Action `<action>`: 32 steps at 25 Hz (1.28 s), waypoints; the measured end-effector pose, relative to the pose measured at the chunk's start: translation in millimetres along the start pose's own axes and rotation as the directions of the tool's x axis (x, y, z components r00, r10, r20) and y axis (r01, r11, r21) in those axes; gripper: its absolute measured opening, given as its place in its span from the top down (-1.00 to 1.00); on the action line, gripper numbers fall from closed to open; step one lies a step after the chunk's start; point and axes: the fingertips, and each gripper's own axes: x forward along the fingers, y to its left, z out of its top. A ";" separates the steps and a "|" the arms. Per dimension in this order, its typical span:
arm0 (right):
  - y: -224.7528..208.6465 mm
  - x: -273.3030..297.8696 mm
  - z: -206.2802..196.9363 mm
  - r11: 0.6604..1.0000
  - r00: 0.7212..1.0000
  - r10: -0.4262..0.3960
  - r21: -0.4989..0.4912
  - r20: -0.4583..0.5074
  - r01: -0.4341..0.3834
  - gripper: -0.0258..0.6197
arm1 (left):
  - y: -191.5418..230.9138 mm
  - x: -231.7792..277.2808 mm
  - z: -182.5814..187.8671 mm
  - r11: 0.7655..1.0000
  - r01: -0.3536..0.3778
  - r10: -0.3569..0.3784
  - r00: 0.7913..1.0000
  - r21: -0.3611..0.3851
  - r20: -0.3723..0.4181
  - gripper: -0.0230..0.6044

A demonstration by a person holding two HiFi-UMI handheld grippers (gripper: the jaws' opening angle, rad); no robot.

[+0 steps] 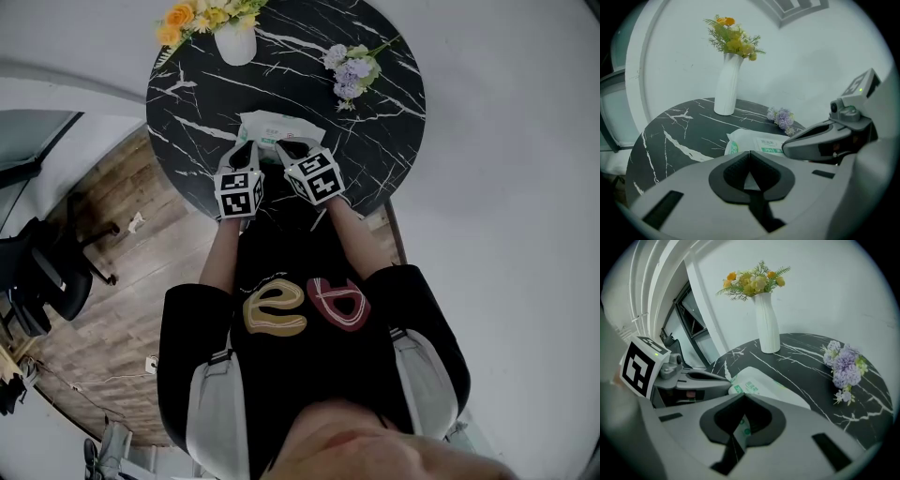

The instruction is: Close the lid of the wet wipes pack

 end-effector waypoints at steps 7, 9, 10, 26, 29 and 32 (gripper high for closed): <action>0.8 2.7 -2.8 1.000 1.000 -0.008 0.003 -0.017 0.008 0.89 | 0.7 0.4 -1.2 1.000 0.007 -0.007 1.000 0.004 -0.001 0.87; 1.5 3.8 -4.2 1.000 1.000 -0.013 -0.002 -0.024 0.013 0.89 | 1.0 0.4 -1.3 1.000 0.008 -0.008 1.000 0.004 -0.001 0.87; 1.9 4.3 -5.1 1.000 0.999 -0.016 -0.008 -0.030 0.016 0.89 | 0.9 0.3 -1.3 1.000 0.009 -0.009 1.000 0.004 -0.001 0.87; 3.3 8.5 -8.7 0.997 0.996 -0.062 -0.058 -0.060 0.059 0.89 | 0.5 1.2 -3.2 1.000 0.023 -0.023 1.000 0.018 -0.016 0.87; 2.8 9.2 -9.4 0.996 0.996 -0.068 -0.066 -0.057 0.064 0.89 | 0.3 1.7 -3.8 1.000 0.022 -0.022 1.000 0.019 -0.016 0.87; 2.8 10.8 -10.1 0.994 0.996 -0.077 -0.082 -0.050 0.073 0.89 | 0.1 1.4 -3.8 1.000 0.019 -0.019 1.000 0.016 -0.015 0.87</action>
